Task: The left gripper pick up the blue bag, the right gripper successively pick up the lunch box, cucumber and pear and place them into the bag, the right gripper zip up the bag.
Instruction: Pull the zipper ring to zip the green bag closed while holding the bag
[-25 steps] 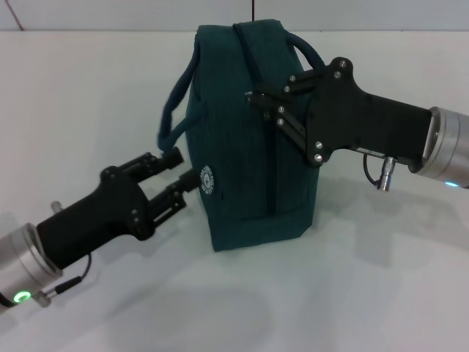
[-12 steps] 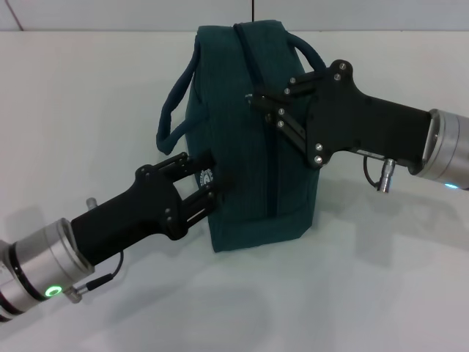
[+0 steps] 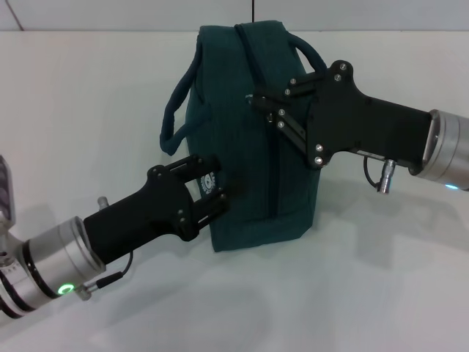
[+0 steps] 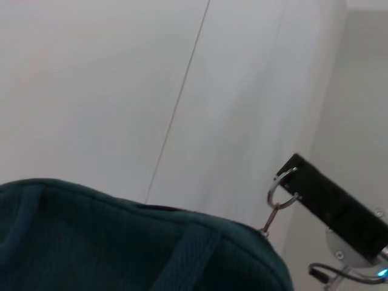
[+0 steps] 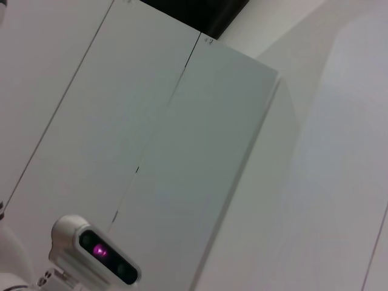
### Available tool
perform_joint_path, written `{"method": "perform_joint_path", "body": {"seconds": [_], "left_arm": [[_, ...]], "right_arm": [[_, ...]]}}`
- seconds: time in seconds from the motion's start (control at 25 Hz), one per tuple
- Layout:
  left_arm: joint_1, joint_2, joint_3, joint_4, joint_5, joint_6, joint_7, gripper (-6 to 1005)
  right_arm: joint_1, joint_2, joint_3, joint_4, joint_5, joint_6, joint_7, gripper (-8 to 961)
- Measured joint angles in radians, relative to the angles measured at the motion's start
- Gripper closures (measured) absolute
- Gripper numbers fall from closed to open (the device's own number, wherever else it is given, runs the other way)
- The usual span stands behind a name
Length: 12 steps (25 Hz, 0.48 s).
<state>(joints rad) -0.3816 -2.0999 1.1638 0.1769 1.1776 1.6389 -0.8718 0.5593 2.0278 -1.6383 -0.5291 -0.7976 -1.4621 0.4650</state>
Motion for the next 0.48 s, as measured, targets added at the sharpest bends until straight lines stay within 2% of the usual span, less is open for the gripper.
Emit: {"method": "perform_joint_path", "body": {"seconds": [0.4, 0.48], "left_arm": [[-0.007, -0.001, -0.008, -0.018, -0.024, -0.005, 0.107, 529], [-0.008, -0.001, -0.008, -0.023, -0.048, -0.006, 0.129, 575]], "right_arm": [[0.000, 0.000, -0.012, 0.019, 0.045, 0.000, 0.000, 932], [0.002, 0.000, -0.018, 0.028, 0.059, 0.001, 0.000, 932]]}}
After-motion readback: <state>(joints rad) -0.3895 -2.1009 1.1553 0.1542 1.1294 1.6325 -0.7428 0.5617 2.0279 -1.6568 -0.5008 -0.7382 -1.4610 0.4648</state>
